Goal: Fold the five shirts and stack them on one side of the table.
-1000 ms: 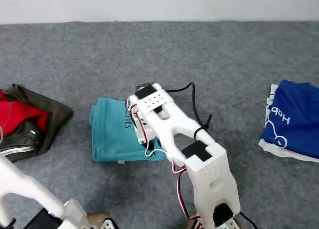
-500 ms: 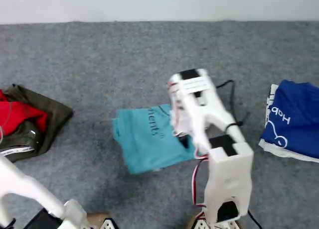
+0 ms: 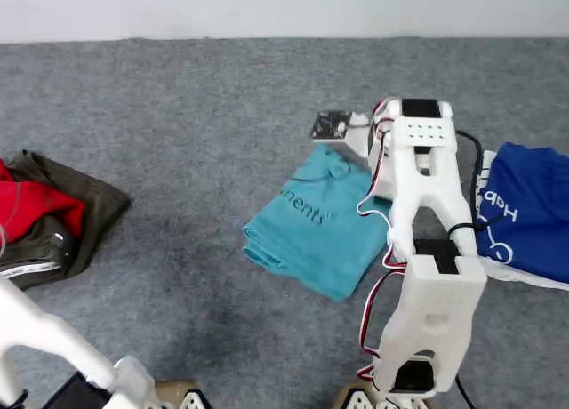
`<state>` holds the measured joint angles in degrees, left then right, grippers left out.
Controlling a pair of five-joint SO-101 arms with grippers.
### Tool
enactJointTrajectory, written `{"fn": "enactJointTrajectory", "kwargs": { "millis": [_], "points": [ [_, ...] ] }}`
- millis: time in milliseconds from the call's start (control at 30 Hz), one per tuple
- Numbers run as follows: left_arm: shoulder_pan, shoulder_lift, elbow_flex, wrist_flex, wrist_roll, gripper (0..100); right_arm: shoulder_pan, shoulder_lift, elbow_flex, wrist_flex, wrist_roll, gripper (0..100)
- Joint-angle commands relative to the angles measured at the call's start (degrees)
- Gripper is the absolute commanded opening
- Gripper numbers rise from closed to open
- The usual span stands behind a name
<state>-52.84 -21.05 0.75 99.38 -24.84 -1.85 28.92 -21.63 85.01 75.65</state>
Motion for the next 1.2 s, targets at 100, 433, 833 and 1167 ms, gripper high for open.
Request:
{"fn": "enactJointTrajectory", "kwargs": {
  "millis": [100,433,833,1167],
  "points": [
    [-0.2,-2.5,4.0,0.2,0.0,2,-3.0,-3.6,-4.0,-7.3,10.5,0.8],
    [-0.4,-2.5,4.4,0.2,0.1,2,-3.7,-10.2,-4.4,-3.7,-9.0,18.0],
    [-0.4,-2.4,4.5,0.1,0.1,2,-10.2,-13.2,-4.4,9.5,-63.0,3.0],
    [-0.3,-2.1,4.5,0.1,0.0,2,-13.1,-13.0,-4.1,12.4,-94.0,32.2]
  ]
}}
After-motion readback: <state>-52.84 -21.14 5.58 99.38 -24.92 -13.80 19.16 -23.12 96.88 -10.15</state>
